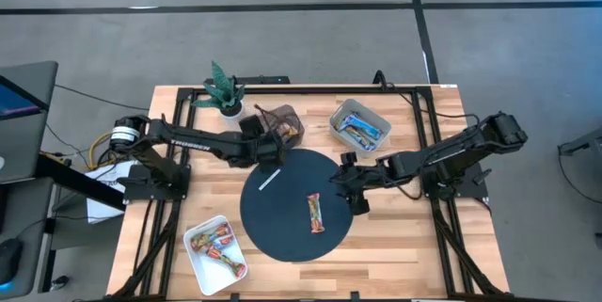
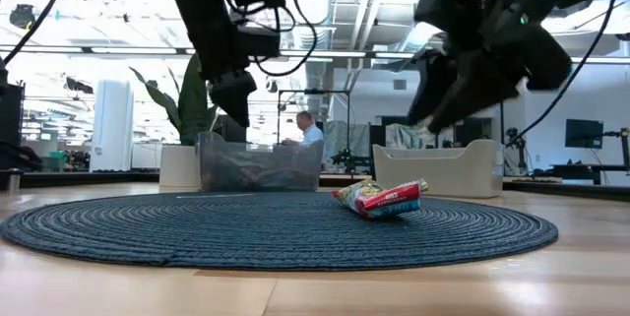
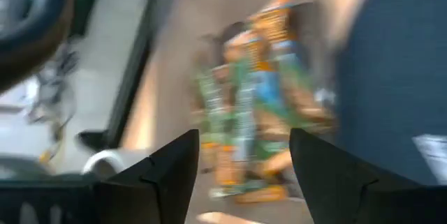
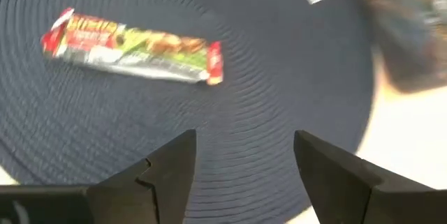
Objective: Pick and place Granola Bars by type
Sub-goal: Put the red granola bar into the white bin
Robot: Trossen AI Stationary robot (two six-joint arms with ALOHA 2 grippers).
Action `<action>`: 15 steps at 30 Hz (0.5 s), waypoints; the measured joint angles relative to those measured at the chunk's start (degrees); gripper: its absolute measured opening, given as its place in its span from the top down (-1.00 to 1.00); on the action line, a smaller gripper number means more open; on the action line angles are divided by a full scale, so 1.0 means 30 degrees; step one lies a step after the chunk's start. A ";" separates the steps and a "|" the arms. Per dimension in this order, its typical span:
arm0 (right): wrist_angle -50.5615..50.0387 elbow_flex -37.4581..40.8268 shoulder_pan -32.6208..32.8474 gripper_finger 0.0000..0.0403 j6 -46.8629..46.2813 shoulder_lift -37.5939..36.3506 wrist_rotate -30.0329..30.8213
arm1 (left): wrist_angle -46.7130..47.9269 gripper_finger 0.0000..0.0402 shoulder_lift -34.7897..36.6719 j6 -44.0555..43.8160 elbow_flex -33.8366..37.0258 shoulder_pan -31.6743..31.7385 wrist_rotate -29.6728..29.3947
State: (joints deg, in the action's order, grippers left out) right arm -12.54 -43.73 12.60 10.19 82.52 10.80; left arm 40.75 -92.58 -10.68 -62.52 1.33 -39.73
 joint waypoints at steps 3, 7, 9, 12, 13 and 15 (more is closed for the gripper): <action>0.0161 0.0001 0.0000 -0.16 0.0598 0.0848 -0.0699 | -0.0260 -0.09 0.0007 0.0038 0.0000 -0.1308 0.1440; 0.0615 -0.0006 -0.0068 -0.16 0.0769 0.1233 -0.0786 | -0.0865 -0.09 0.0011 0.0517 0.0000 -0.3335 0.3825; 0.0717 0.0001 -0.0207 -0.16 0.0776 0.1240 -0.0880 | -0.1637 -0.09 -0.0095 0.0753 0.0000 -0.4315 0.4243; 0.1637 -0.0006 -0.0499 -0.16 0.0776 0.1323 -0.1724 | -0.2779 -0.09 -0.0102 0.1004 0.0310 -0.5573 0.4242; 0.1738 -0.0005 -0.0596 -0.16 0.0768 0.1351 -0.2027 | -0.3283 -0.09 -0.0102 0.1151 0.0549 -0.5901 0.4248; 0.2159 -0.0002 -0.0740 -0.16 0.0627 0.1413 -0.2493 | -0.3755 -0.09 -0.0102 0.1522 0.1069 -0.6538 0.4288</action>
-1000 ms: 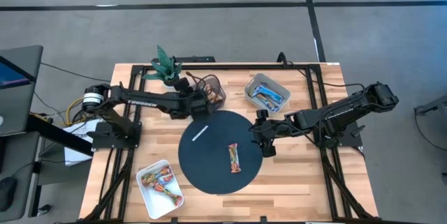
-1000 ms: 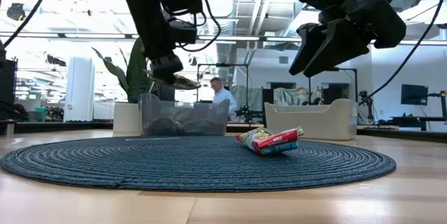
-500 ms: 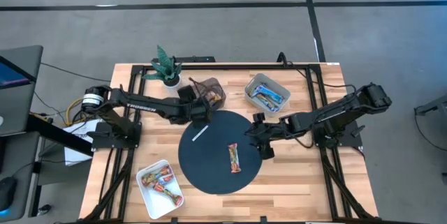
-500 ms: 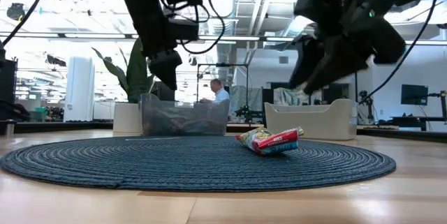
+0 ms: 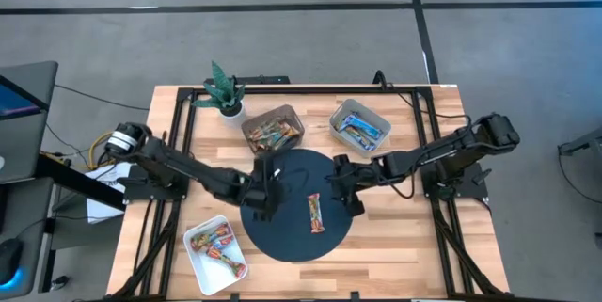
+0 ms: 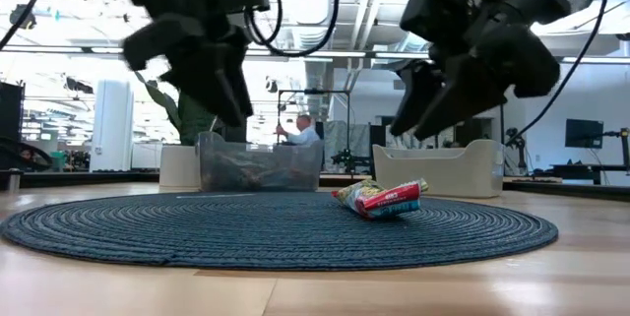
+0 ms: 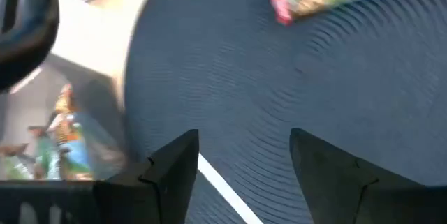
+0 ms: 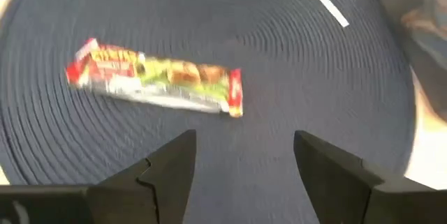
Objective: Pick and place Granola Bars by type
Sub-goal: Put the red granola bar into the white bin
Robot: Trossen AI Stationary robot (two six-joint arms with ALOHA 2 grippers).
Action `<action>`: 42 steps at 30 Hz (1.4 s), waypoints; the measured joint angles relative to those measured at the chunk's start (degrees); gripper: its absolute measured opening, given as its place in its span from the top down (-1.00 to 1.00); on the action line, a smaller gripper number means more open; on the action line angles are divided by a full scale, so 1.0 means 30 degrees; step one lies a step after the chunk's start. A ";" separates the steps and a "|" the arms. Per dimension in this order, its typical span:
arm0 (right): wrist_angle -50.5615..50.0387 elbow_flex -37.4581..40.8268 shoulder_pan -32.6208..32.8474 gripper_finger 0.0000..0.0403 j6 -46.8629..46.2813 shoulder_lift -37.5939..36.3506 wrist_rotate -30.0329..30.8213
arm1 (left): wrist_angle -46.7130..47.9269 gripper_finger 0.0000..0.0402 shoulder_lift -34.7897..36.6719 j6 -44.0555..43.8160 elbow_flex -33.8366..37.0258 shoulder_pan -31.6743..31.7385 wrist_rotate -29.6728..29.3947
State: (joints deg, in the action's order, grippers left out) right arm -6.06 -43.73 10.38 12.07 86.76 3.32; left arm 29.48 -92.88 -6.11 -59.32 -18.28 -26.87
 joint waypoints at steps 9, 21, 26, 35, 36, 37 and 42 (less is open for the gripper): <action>0.1713 0.0003 0.0456 -0.16 -0.1844 0.2769 -0.2430 | -0.4606 -0.09 -0.0007 -0.0080 0.3042 -0.1093 0.2221; 0.2353 -0.0052 0.0645 -0.16 -0.3020 0.4402 -0.2694 | -0.7831 -0.09 -0.0015 -0.1983 0.5749 -0.0506 0.3765; 0.1466 -0.0004 0.0807 -0.16 -0.3367 0.3937 -0.2705 | -0.8102 -0.09 -0.1014 -0.2597 0.5794 -0.0347 0.4164; 0.0268 -0.0070 0.1604 -0.16 -0.4026 0.3855 -0.2656 | -1.0490 -0.09 -0.2416 -0.1891 0.5758 -0.0314 0.6706; 0.0268 -0.0070 0.1712 -0.16 -0.4026 0.3855 -0.2661 | -1.0524 -0.09 -0.2423 -0.1893 0.5758 -0.0314 0.6829; 0.0279 -0.0065 0.1804 -0.16 -0.4018 0.3862 -0.2664 | -1.0532 -0.09 -0.2426 -0.1893 0.5758 -0.0317 0.6885; 0.0311 -0.0055 0.1920 -0.16 -0.4018 0.3877 -0.2744 | -1.0530 -0.09 -0.2441 -0.1907 0.5771 -0.0343 0.7014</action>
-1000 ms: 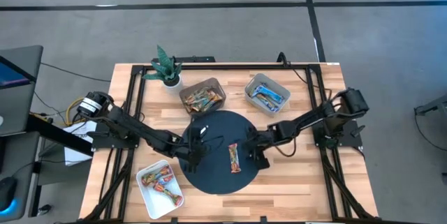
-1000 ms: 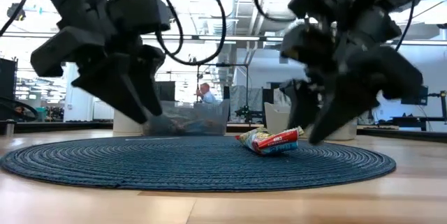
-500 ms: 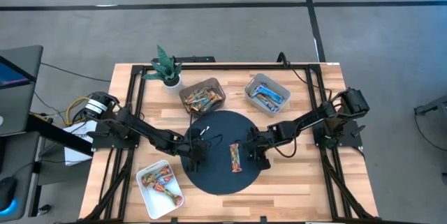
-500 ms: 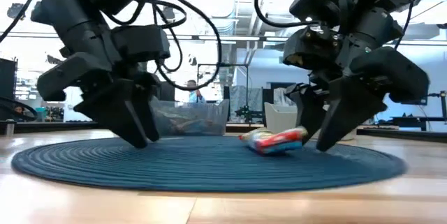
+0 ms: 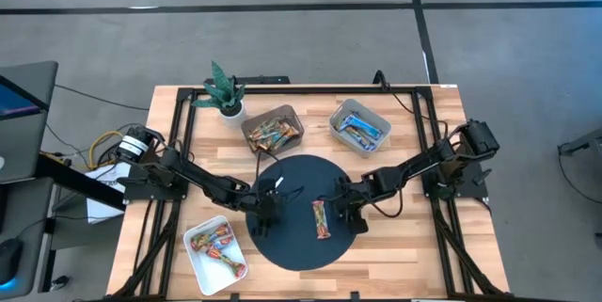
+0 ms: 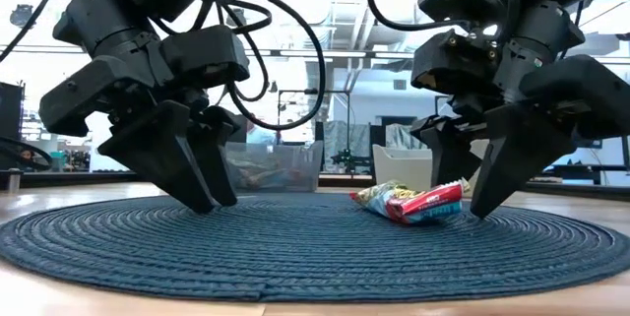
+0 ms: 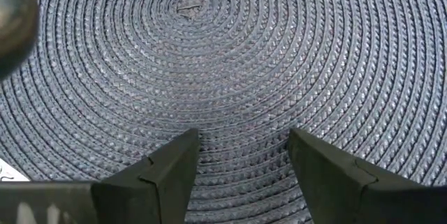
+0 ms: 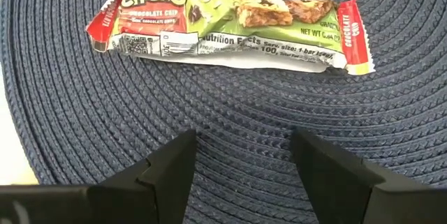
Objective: Pick and place Granola Bars by type
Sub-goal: Put the red granola bar into the white bin
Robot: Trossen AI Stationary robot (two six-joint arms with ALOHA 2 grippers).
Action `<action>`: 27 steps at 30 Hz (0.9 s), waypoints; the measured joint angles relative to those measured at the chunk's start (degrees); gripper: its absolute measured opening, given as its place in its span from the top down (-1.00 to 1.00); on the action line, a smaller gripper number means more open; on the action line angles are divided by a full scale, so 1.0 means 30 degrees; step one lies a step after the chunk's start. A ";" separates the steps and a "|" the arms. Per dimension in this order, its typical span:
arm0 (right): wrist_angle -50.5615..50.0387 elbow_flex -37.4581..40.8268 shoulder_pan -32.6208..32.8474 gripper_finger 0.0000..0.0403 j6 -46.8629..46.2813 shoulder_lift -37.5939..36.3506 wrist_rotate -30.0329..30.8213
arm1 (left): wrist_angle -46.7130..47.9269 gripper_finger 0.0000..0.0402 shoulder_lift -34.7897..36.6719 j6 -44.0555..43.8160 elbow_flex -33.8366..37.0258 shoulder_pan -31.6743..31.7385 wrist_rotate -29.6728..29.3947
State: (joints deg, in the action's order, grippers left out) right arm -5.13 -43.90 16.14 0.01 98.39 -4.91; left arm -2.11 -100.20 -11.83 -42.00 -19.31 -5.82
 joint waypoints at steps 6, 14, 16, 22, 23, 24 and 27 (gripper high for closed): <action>0.0025 0.0007 -0.0007 -0.16 0.0006 0.0006 -0.0330 | -0.0131 -0.09 -0.0029 0.0007 0.0023 -0.0015 0.0029; -0.0071 -0.0461 0.0002 -0.16 0.0597 0.0108 -0.0546 | -0.0153 -0.09 -0.0036 0.0014 0.0023 -0.0015 0.0135; 0.0070 -0.0528 -0.0007 -0.16 0.0637 0.0121 -0.0539 | -0.0153 -0.09 -0.0044 0.0007 0.0030 -0.0015 0.0138; 0.0176 -0.0583 -0.0015 -0.16 0.0641 0.0124 -0.0370 | -0.0189 -0.09 -0.0051 0.0007 0.0030 -0.0022 0.0138; 0.0205 -0.0590 -0.0007 -0.16 0.0649 0.0124 -0.0264 | -0.0189 -0.09 -0.0051 0.0007 0.0030 -0.0022 0.0138; 0.0219 -0.0590 -0.0007 -0.16 0.0664 0.0124 -0.0154 | -0.0189 -0.09 -0.0051 0.0007 0.0033 -0.0022 0.0138; 0.0256 -0.0590 -0.0018 -0.16 0.0945 0.0124 0.0138 | -0.0183 -0.09 -0.0058 0.0007 0.0038 -0.0022 0.0138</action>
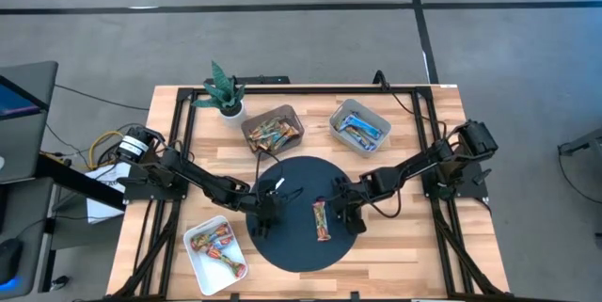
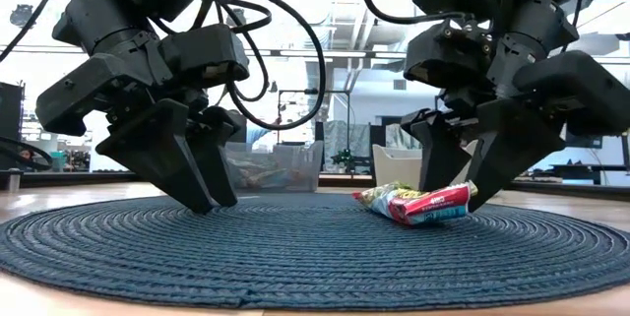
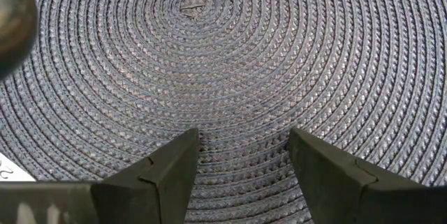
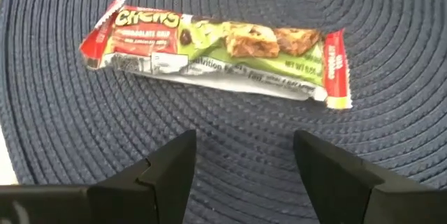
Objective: Pick and place Granola Bars by type
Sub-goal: Put the red granola bar into the white bin
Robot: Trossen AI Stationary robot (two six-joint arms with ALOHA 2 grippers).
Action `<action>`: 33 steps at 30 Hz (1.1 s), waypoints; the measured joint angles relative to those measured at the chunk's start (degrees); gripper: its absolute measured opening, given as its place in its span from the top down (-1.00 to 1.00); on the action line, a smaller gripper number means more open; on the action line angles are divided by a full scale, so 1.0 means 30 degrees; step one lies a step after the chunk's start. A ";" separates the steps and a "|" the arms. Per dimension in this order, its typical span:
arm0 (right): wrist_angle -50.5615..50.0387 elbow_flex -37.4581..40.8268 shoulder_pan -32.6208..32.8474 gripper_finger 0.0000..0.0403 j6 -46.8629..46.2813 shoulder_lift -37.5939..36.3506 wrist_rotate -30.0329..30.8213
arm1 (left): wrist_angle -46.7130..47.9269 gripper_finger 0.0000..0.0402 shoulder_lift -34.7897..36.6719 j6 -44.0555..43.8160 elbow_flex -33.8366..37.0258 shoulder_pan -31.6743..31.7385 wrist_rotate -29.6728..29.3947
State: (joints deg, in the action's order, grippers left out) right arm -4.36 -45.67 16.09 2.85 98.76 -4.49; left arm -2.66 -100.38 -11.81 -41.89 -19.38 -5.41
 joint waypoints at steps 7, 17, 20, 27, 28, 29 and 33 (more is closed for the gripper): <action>0.1027 -0.0015 -0.0026 -0.16 0.0318 -0.0016 0.0124 | 0.0007 -0.09 0.0000 0.0000 0.0000 0.0000 -0.0007; 0.1332 -0.0029 -0.0026 -0.16 0.0254 -0.0036 0.0142 | 0.0000 -0.09 0.0000 0.0000 0.0002 0.0000 -0.0015; 0.1487 -0.0029 -0.0026 -0.16 0.0243 -0.0036 0.0160 | -0.0044 -0.09 0.0000 0.0000 0.0011 0.0000 -0.0022; 0.2274 -0.0044 -0.0026 -0.16 0.0594 -0.0036 0.0125 | -0.0247 -0.09 -0.0015 0.0087 0.0022 0.0000 -0.0015; 0.2316 -0.0044 -0.0026 -0.16 0.0600 -0.0036 0.0124 | -0.0247 -0.09 -0.0015 0.0087 0.0022 0.0000 -0.0015; 0.2309 -0.0044 -0.0027 -0.16 0.0597 -0.0036 0.0124 | -0.0250 -0.09 -0.0015 0.0092 0.0022 0.0000 -0.0015; 0.2057 -0.0044 -0.0026 -0.16 0.0485 -0.0036 0.0117 | -0.0255 -0.09 -0.0015 0.0111 0.0022 0.0000 -0.0015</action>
State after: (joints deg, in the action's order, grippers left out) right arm 1.81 -45.80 16.01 4.30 98.65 -4.14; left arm -3.42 -100.42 -11.48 -41.82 -19.38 -5.45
